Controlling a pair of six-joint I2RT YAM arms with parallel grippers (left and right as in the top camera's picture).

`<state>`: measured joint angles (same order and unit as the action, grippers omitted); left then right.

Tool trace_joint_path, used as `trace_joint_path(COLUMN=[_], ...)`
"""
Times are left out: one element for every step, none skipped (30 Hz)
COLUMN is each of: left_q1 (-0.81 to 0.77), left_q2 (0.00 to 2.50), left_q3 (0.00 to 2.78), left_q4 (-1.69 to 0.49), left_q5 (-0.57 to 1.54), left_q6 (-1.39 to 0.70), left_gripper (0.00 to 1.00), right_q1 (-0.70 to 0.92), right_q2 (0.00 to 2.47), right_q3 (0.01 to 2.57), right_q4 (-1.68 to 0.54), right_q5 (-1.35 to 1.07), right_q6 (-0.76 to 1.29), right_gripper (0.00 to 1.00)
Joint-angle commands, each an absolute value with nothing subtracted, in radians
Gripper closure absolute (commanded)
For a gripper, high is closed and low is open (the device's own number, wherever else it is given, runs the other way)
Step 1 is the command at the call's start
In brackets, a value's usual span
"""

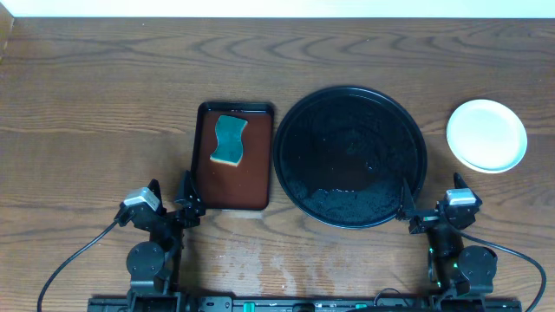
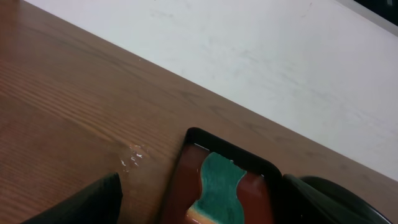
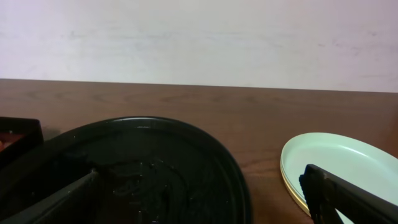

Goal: Clean dirty plates on tray and stack at the side

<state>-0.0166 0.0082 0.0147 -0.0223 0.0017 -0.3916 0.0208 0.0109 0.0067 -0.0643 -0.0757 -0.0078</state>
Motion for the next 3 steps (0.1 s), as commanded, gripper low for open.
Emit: trace_joint_path(left_q1=[-0.012,-0.012,-0.012], left_q2=[0.004,0.004,0.004], left_q3=[0.004,0.004,0.004], left_q4=[-0.073,-0.072,-0.072], left_q5=[-0.010,-0.010,-0.010], left_q6=[-0.375,-0.375,-0.375], left_gripper=[0.19,0.20,0.19], right_q1=[0.014,0.014,0.014], right_q2=[0.005,0.005,0.005], right_q3=[0.006,0.006,0.005], right_q4=[-0.068,-0.068,-0.068], right_q5=[-0.083,-0.083,-0.083], right_q6=[0.006,0.006,0.006], right_gripper=[0.01,0.01,0.01])
